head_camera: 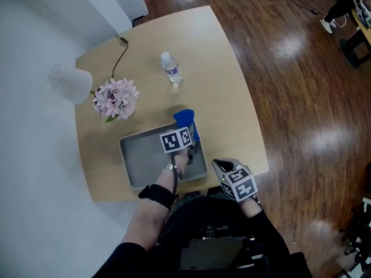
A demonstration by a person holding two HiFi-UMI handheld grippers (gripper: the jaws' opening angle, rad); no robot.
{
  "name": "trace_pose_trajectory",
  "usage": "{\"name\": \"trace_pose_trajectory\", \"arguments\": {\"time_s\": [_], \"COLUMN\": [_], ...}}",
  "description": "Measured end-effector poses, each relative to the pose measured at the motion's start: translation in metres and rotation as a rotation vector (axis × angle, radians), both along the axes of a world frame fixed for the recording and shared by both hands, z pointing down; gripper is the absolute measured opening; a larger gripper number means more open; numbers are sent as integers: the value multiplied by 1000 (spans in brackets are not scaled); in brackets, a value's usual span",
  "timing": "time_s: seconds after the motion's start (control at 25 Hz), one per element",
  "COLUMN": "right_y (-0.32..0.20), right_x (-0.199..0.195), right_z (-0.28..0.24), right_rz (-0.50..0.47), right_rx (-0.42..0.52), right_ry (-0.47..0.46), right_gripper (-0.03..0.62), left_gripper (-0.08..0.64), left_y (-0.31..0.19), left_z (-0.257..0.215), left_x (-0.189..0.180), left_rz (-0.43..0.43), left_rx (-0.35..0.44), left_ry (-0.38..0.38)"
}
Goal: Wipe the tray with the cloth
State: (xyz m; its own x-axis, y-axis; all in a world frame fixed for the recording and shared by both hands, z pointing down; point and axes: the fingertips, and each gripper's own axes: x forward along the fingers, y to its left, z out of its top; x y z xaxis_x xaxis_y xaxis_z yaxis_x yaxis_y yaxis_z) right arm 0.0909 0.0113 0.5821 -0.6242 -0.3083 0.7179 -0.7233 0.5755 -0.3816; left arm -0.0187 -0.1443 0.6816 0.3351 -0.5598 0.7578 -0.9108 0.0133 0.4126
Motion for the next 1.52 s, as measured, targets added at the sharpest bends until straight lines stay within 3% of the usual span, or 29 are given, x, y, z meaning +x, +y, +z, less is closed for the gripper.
{"name": "trace_pose_trajectory", "arguments": {"time_s": [0.36, 0.76, 1.08, 1.28, 1.52], "right_y": [1, 18, 36, 37, 37], "right_x": [1, -2, -9, -14, -38], "right_z": [-8, -12, -17, -25, -32], "right_rz": [-21, 8, 12, 29, 12], "right_rx": [20, 26, 45, 73, 97], "right_ry": [14, 34, 61, 67, 53], "right_gripper": [5, 5, 5, 5, 5], "left_gripper": [117, 117, 117, 116, 114], "left_y": [33, 164, 200, 207, 211], "left_z": [-2, -3, -8, -24, -90], "left_x": [14, 54, 67, 50, -7], "left_rz": [9, 227, 366, 377, 375], "left_rx": [-21, -84, -90, -62, 78], "left_ry": [24, 54, 79, 109, 119]}}
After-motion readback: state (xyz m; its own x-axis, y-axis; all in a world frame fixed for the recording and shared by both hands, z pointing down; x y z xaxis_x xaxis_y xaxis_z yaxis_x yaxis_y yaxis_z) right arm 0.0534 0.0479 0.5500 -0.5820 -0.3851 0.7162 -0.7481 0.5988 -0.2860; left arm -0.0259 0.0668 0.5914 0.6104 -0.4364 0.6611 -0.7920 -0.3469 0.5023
